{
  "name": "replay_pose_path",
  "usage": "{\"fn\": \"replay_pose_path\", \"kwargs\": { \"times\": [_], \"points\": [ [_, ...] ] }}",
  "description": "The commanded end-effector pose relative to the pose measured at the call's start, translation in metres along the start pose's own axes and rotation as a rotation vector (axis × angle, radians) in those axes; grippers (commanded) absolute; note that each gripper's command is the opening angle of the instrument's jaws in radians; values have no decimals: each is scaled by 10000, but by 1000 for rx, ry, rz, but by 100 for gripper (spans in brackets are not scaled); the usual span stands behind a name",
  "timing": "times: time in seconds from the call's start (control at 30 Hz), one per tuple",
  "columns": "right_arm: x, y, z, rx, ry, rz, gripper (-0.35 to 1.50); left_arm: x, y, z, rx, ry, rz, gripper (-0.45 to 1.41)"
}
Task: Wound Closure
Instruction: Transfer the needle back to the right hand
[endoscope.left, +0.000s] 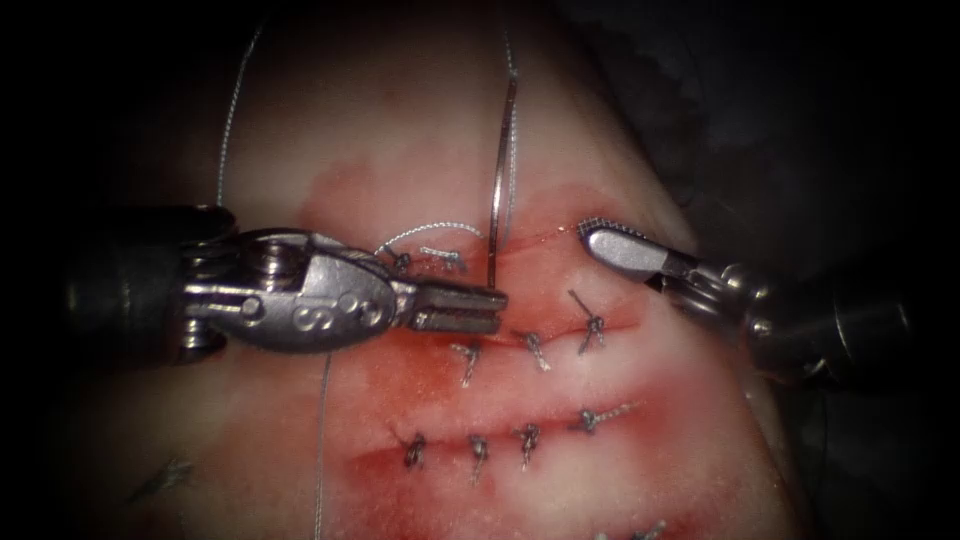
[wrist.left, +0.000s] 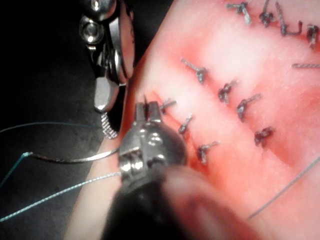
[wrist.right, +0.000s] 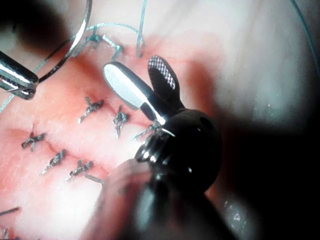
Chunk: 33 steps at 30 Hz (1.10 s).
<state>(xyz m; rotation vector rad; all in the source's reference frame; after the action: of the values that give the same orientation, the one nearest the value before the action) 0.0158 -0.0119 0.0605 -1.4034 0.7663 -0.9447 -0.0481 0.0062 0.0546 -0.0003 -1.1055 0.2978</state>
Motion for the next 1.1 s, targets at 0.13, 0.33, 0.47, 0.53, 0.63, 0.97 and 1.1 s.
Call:
{"fn": "replay_pose_path", "kwargs": {
  "times": [0.13, 0.33, 0.47, 0.53, 0.63, 0.97, 1.1],
  "points": [
    [4, -11, 11, -31, 12, -86, 77, 4, -7, 19, 57, -2, -13, -45],
    [10, -16, 22, -46, 5, -149, 51, 3, -22, 40, 94, -24, -23, -45],
    [13, -15, 27, -45, 2, -167, 52, 3, -24, 44, 112, -37, -31, -45],
    [14, -15, 28, -44, 1, -167, 54, 2, -24, 45, 112, -36, -32, -45],
    [15, -15, 30, -43, 0, -168, 51, 2, -24, 45, 113, -37, -37, -45],
    [5, -12, 38, -87, 49, -261, -35, -1, -24, 47, 99, -22, -81, -8],
    [-9, -17, 35, -206, 8, -504, -35, -12, 9, 22, 29, -68, -330, 73]
  ]
}}
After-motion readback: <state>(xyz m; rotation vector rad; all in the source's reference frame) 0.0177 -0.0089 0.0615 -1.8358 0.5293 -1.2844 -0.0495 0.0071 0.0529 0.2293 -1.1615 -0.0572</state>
